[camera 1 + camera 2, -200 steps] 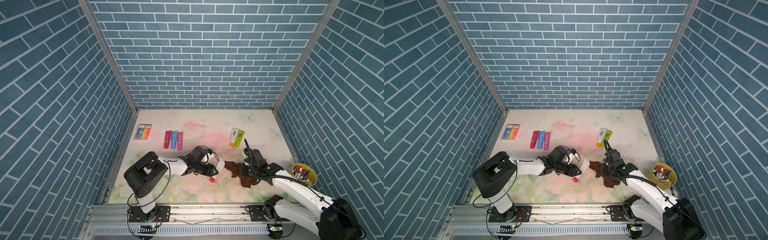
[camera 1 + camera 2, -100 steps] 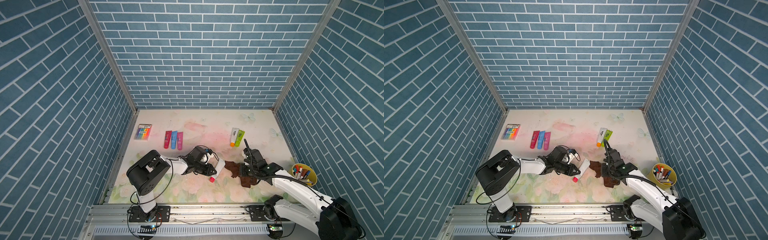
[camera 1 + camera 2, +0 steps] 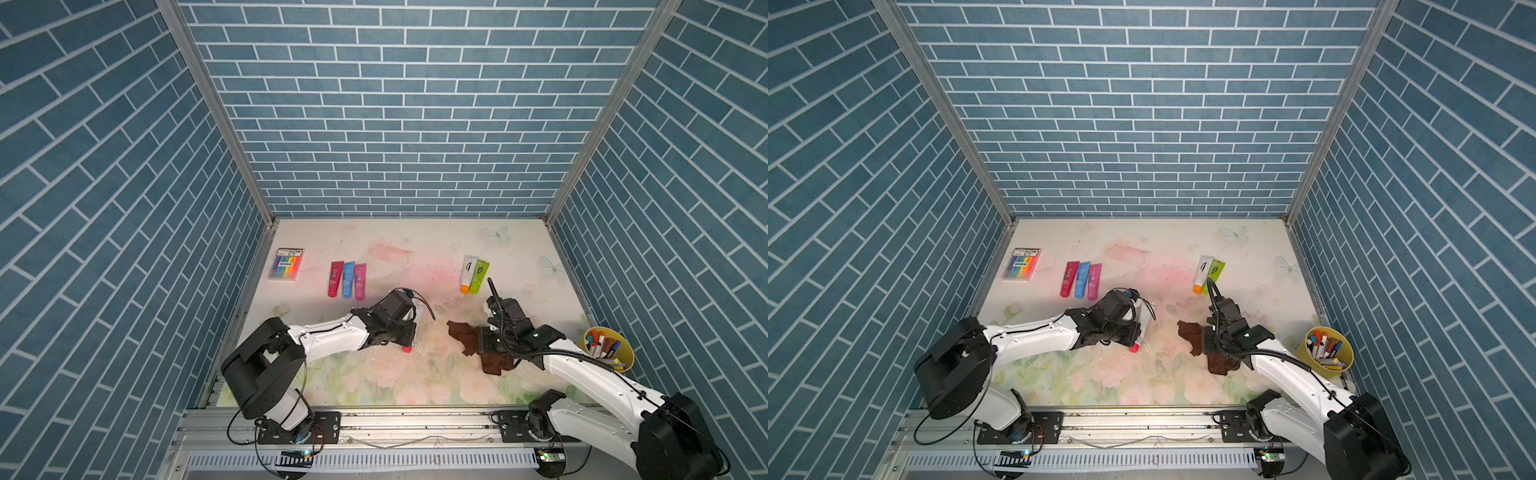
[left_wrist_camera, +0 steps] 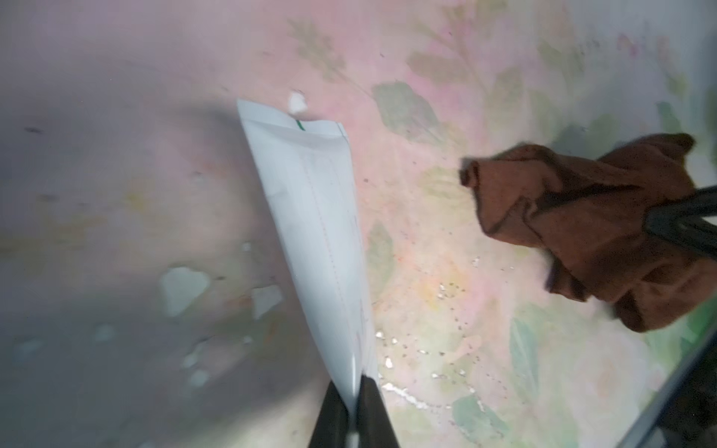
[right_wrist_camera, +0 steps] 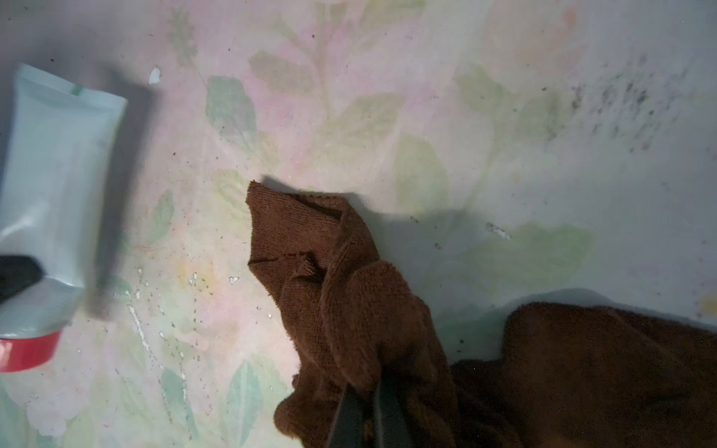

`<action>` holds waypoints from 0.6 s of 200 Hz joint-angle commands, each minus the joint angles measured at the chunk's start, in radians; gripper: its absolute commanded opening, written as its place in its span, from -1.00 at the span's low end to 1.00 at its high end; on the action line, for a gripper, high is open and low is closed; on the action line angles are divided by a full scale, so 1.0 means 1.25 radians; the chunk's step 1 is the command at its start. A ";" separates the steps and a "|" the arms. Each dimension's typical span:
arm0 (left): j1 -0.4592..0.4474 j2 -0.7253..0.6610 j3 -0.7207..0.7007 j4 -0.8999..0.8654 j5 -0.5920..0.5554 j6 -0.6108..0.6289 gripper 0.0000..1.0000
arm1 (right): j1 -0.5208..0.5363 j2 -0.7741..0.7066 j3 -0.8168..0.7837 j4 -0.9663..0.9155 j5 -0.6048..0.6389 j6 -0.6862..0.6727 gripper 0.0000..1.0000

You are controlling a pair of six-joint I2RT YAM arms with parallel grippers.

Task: Wipe the surface of the toothpaste tube
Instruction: Adjust the toothpaste at the center of the board.

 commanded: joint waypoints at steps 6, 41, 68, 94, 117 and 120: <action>-0.011 -0.067 0.042 -0.139 -0.221 0.023 -1.00 | -0.001 0.003 -0.004 0.005 0.004 -0.019 -1.00; -0.044 -0.076 0.063 -0.172 -0.344 0.016 -1.00 | -0.001 0.004 -0.003 0.005 0.005 -0.017 -1.00; -0.083 -0.015 0.093 -0.192 -0.420 0.009 -1.00 | -0.001 0.004 -0.004 0.005 0.005 -0.017 -1.00; -0.125 0.095 0.153 -0.252 -0.474 0.003 -1.00 | -0.002 0.003 -0.003 0.004 0.006 -0.017 -1.00; -0.161 0.187 0.220 -0.333 -0.527 -0.009 -1.00 | -0.001 0.004 -0.003 0.004 0.006 -0.017 -1.00; -0.163 0.196 0.227 -0.341 -0.531 -0.008 -1.00 | -0.001 0.004 -0.004 0.004 0.007 -0.017 -1.00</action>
